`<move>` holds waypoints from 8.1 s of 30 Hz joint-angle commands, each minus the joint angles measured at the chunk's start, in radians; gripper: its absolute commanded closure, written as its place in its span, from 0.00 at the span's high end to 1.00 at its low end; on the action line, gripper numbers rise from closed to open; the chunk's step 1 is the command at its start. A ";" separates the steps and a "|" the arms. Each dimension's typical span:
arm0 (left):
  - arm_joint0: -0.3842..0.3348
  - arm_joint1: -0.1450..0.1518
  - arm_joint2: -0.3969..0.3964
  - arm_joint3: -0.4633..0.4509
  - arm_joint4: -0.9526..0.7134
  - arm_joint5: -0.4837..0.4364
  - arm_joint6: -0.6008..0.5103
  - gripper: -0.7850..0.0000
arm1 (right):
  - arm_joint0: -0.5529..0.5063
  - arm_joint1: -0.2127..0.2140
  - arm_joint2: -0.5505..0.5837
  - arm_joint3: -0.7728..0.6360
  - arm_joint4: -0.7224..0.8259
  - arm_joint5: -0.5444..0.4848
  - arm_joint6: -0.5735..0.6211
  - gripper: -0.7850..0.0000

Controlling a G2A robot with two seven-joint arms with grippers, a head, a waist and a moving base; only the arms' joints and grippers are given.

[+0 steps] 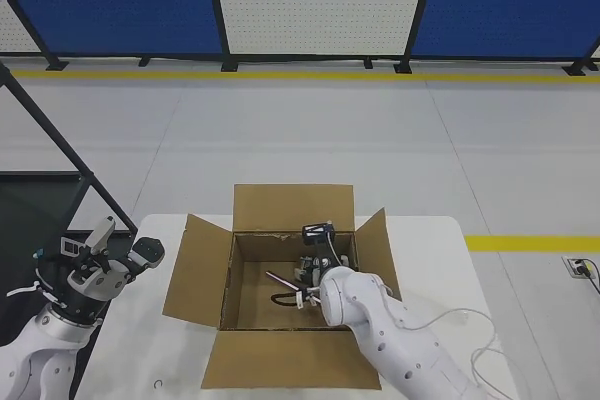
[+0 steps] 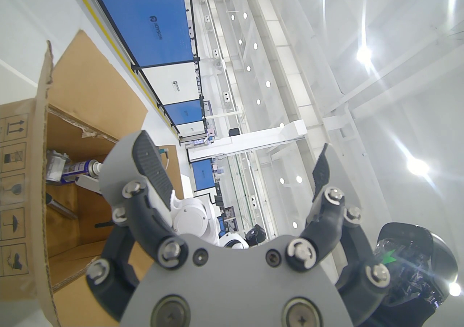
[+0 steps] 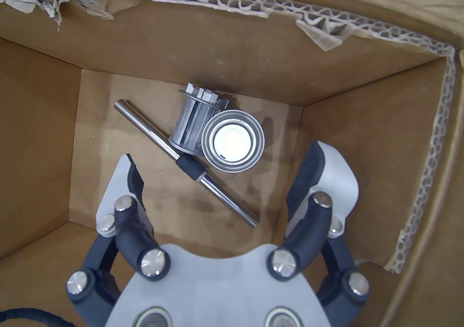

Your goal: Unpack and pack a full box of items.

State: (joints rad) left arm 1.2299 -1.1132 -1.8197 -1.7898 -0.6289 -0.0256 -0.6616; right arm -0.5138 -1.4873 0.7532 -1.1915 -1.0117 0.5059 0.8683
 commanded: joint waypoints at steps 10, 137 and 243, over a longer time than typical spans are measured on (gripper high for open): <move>0.000 0.000 0.000 0.000 0.000 0.000 0.000 1.00 | 0.004 -0.022 0.014 0.060 -0.017 -0.014 -0.049 1.00; 0.067 0.013 -0.069 -0.010 -0.070 0.009 -0.032 1.00 | -0.646 -0.019 0.195 -0.986 -0.527 -0.184 -0.173 0.00; -0.112 0.046 -0.022 0.099 -0.001 0.107 -0.157 1.00 | -1.198 0.007 0.536 -1.158 -0.192 -0.207 -0.783 0.00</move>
State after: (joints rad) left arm 1.1169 -1.0668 -1.8415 -1.6891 -0.6298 0.0818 -0.8208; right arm -1.6950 -1.4810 1.2758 -2.3500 -1.2505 0.3228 0.1259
